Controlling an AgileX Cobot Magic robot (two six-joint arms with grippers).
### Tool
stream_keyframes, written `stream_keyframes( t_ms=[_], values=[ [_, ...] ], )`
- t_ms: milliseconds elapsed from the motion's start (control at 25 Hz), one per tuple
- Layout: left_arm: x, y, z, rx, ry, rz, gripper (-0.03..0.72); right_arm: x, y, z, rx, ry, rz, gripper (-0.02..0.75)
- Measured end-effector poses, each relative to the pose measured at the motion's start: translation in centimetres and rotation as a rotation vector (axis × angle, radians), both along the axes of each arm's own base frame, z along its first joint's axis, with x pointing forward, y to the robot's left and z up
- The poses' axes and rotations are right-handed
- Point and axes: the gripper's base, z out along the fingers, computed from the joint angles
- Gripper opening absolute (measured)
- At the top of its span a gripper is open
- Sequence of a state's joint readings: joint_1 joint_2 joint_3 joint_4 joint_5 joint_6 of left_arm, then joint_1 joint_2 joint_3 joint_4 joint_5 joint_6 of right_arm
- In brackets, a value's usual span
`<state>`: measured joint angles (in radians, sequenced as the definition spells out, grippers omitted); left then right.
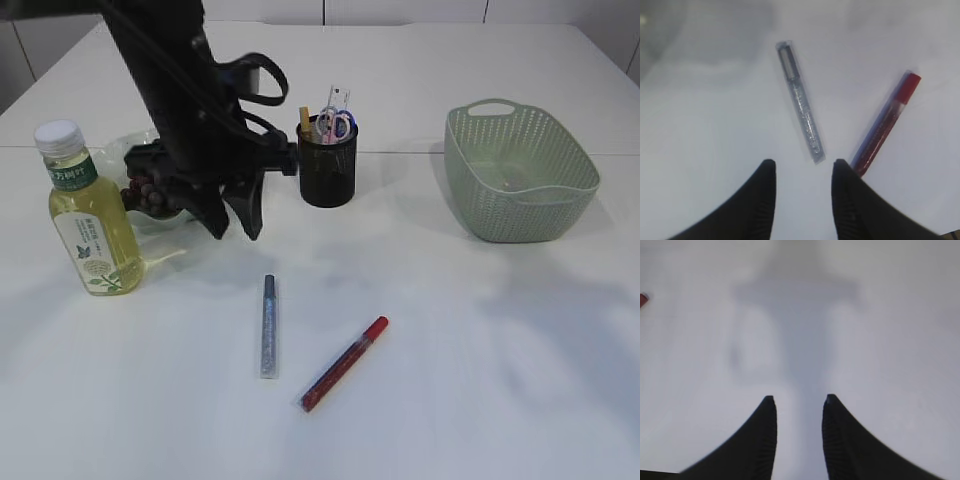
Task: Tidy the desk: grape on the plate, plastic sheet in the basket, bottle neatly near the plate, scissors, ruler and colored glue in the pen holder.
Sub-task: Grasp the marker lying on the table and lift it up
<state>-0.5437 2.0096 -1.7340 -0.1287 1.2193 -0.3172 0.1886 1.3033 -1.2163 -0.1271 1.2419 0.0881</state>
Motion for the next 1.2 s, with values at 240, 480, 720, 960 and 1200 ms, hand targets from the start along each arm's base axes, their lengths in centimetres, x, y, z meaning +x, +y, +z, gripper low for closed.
stream_keyframes(
  t_ms=[240, 480, 720, 960, 1200],
  values=[
    [0.1, -1.9, -4.6, 0.062, 0.099, 0.038, 0.277, 0.0, 0.0, 0.0, -0.002, 0.000, 0.000, 0.260],
    [0.5, -2.3, -9.3, 0.124, 0.193, 0.115, 0.277, 0.0, 0.0, 0.0, -0.002, 0.000, 0.000, 0.260],
    [0.3, -3.4, -10.1, 0.108, 0.183, 0.154, 0.277, 0.0, 0.0, 0.0, -0.002, 0.000, 0.000, 0.260],
    [0.4, -4.1, -10.1, 0.116, 0.102, 0.198, 0.277, 0.0, 0.0, 0.0, 0.005, 0.001, 0.000, 0.260],
    [0.6, -4.0, -10.9, 0.135, 0.109, 0.239, 0.277, 0.0, 0.2, 0.0, 0.020, 0.004, 0.000, 0.260]
  ],
)
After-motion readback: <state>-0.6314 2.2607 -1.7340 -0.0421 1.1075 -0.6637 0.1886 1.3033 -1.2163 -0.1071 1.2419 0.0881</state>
